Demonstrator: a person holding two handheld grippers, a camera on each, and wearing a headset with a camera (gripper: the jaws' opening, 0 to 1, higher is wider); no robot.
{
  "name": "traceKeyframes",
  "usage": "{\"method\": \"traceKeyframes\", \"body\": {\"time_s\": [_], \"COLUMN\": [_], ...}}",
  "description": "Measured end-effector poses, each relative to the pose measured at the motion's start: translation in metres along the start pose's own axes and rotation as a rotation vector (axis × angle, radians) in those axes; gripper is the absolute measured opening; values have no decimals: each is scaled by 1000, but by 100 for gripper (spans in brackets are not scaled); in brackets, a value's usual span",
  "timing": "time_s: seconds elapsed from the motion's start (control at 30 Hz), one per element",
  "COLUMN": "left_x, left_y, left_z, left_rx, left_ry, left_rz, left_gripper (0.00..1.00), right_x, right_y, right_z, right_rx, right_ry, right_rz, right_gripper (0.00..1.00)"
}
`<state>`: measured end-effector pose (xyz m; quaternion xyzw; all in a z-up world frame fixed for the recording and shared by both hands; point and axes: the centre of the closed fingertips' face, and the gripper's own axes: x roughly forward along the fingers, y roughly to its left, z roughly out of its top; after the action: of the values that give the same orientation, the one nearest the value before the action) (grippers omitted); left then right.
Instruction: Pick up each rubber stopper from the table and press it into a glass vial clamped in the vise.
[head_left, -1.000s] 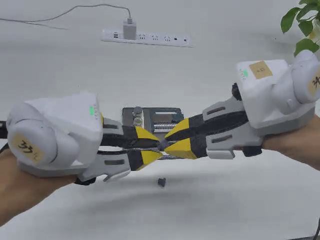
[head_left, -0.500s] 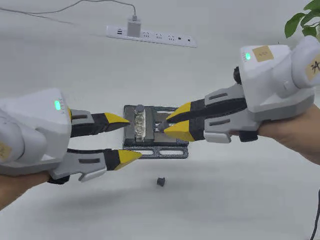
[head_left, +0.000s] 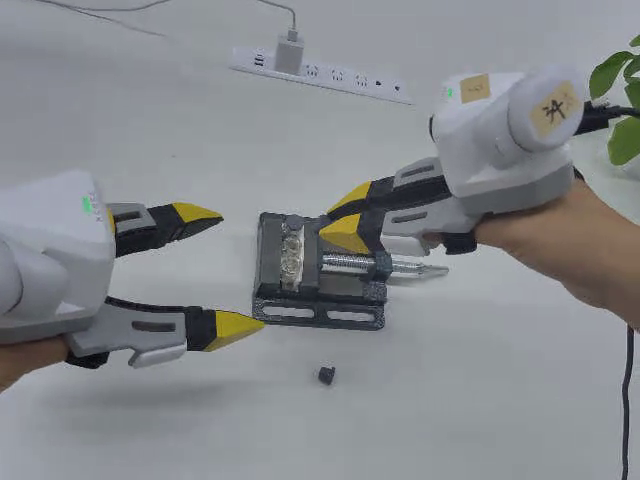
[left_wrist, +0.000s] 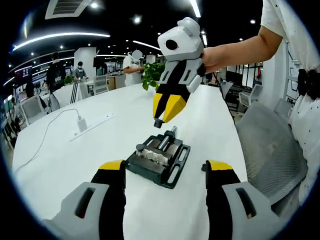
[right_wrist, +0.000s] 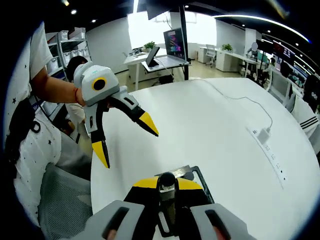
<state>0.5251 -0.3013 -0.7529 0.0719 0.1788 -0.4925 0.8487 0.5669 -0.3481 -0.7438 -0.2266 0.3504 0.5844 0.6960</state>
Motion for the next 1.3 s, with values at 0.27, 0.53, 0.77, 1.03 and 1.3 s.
{"method": "traceKeyframes", "body": {"time_s": [0.27, 0.53, 0.77, 1.03, 1.3], "left_x": [0, -1, -3, -3, -2], "left_y": [2, 5, 7, 8, 8], "left_z": [-9, -12, -15, -19, -22], "left_rx": [-4, -36, -40, -33, -41], "left_ry": [-3, -20, -29, -28, -32], "left_rz": [-3, 6, 15, 15, 17], "left_gripper": [75, 84, 88, 91, 90], "right_x": [22, 42, 47, 50, 53], "right_y": [-7, -13, -13, -12, -16], "right_z": [-12, -27, -30, -31, -34], "right_rx": [-47, -75, -100, -125, -150], "right_ry": [128, 212, 259, 300, 340], "right_rz": [6, 14, 16, 26, 34], "right_gripper": [7, 7, 6, 6, 6]}}
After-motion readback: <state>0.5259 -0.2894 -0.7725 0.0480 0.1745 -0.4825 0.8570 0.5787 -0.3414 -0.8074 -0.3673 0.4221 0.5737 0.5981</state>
